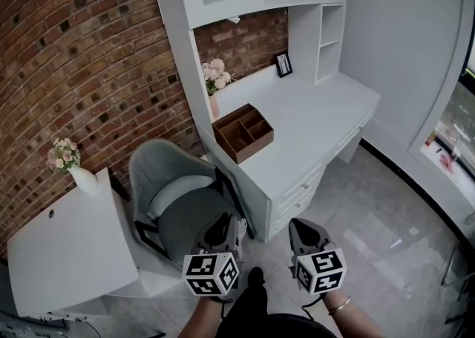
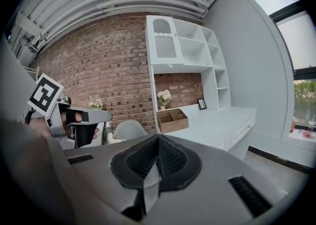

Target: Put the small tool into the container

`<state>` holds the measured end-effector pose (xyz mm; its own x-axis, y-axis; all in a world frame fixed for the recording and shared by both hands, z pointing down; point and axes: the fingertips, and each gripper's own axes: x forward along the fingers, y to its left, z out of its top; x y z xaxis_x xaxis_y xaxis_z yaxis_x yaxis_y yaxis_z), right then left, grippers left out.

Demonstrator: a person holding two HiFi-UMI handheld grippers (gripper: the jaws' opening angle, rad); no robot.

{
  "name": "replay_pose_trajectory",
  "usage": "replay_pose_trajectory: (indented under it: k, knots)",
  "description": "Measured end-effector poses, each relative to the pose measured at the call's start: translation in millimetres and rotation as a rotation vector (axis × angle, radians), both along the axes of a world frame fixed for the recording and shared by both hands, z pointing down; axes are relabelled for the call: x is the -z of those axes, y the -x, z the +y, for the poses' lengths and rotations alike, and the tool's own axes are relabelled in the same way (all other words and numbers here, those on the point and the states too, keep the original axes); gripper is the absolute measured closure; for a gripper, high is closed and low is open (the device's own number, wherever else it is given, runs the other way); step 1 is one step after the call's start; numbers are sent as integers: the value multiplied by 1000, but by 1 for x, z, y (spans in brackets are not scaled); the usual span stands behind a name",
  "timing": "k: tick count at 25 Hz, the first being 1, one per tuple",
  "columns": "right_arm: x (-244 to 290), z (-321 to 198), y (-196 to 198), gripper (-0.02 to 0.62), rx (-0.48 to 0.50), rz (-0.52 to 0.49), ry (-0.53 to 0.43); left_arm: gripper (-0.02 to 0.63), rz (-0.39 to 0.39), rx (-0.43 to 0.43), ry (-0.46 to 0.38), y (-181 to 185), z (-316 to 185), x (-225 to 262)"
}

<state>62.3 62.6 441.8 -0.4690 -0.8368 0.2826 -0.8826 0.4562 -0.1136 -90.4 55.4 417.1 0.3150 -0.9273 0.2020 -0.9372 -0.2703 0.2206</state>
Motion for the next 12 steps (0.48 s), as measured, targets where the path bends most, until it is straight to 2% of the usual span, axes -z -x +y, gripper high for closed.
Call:
replay_pose_trajectory:
  k: [12]
  knots:
    - [-13, -114, 35, 592, -31, 2, 37, 548, 1, -46, 25, 27, -116, -8]
